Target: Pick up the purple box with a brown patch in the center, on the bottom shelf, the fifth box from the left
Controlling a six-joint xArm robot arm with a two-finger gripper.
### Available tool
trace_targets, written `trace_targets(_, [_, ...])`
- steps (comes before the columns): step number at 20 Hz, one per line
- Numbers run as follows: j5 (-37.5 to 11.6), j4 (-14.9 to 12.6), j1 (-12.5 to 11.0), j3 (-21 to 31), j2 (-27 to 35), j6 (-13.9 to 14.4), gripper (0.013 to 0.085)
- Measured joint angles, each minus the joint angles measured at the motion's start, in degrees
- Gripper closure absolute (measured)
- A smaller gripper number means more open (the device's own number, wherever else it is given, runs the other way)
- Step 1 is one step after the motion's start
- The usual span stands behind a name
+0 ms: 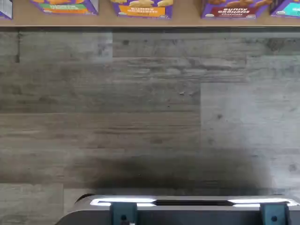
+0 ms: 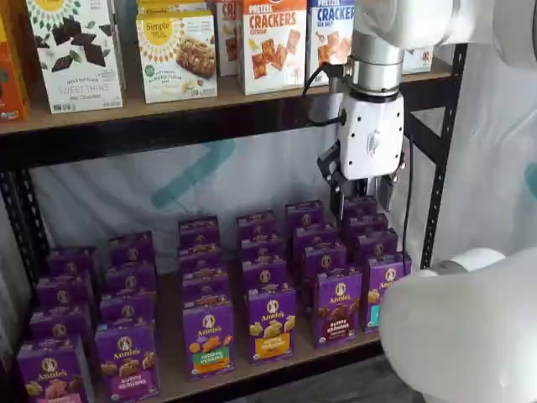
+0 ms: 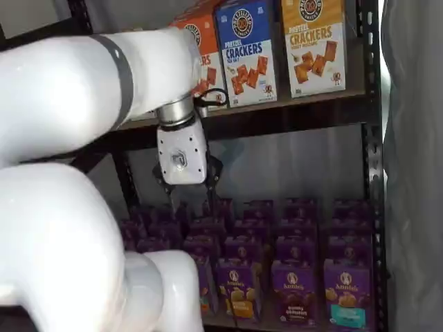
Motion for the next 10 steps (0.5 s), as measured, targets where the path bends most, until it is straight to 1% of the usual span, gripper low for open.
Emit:
trace_targets(7, [-0.15,0.58,-0.07,0.22,0.3,-0.16,0.013])
trace_targets(10, [-1.7,-0.5,0.55,1.16,0.44,0.58,0.013])
